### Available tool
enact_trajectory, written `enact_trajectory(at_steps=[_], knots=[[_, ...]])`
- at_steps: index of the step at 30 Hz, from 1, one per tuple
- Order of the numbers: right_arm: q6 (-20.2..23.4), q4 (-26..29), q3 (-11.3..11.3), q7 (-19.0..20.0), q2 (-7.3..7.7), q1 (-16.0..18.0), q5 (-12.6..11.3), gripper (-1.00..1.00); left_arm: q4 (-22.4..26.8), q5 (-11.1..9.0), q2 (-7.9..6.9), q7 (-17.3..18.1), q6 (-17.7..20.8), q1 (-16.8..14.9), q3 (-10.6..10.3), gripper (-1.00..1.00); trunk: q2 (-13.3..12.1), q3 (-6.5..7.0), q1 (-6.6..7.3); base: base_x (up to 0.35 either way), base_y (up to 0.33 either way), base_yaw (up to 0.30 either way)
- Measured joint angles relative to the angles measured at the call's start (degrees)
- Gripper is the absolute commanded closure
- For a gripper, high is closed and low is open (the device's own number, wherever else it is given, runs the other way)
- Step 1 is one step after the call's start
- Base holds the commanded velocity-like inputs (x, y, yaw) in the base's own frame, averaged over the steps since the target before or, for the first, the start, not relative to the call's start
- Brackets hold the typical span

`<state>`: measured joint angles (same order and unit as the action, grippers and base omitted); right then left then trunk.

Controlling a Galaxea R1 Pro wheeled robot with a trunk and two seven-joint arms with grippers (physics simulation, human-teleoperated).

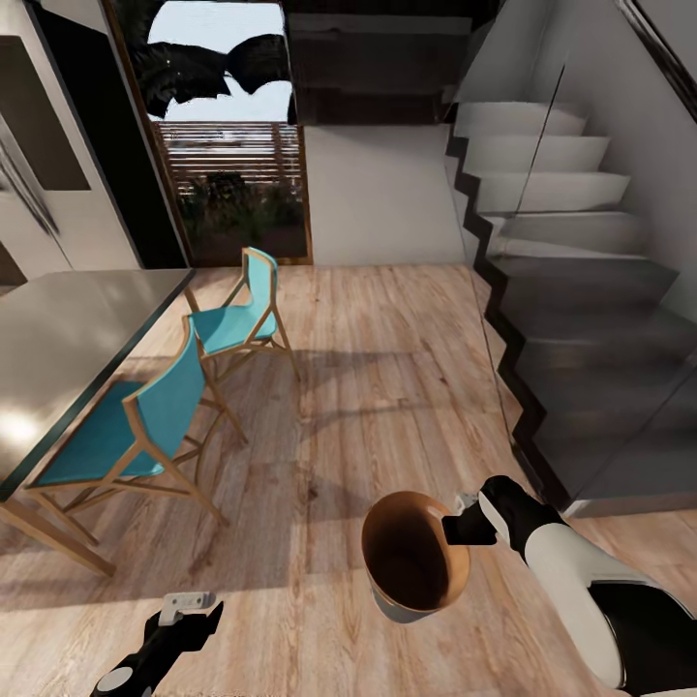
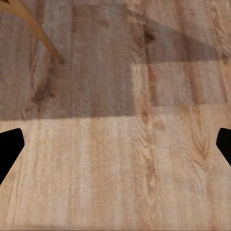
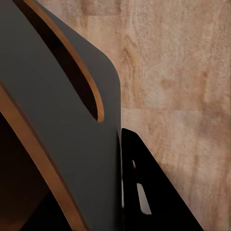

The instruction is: Put the three can of soda from the living room inside the tash can in the kitchen.

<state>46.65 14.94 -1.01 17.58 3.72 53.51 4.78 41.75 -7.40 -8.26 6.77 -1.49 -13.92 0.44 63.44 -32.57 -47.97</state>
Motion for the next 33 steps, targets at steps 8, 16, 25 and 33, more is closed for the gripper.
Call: enact_trajectory(at_steps=[8,16,25,33], knots=[[0.0,0.0,0.0,0.0,-0.07,0.0,-0.1,1.0,0.0,-0.1,0.0,0.0,0.0,0.0,0.0,-1.0,-3.2,1.44,1.76,0.0,0.0,0.234],[0.0,0.0,0.0,0.0,-0.31,0.0,-0.2,1.0,0.0,-0.1,0.0,0.1,0.0,0.0,0.0,-1.0,-6.4,2.87,3.51,0.0,0.0,0.249],[0.0,0.0,0.0,0.1,-0.44,0.0,-0.1,1.0,0.0,-0.1,0.0,0.1,0.0,0.0,0.0,-1.0,-10.0,4.49,5.49,0.0,0.0,0.251],[0.0,0.0,0.0,-0.3,-1.06,0.0,-0.3,1.0,0.0,-0.1,0.0,0.1,0.0,0.0,0.0,-1.0,-13.2,5.92,7.25,0.0,0.0,0.252]])
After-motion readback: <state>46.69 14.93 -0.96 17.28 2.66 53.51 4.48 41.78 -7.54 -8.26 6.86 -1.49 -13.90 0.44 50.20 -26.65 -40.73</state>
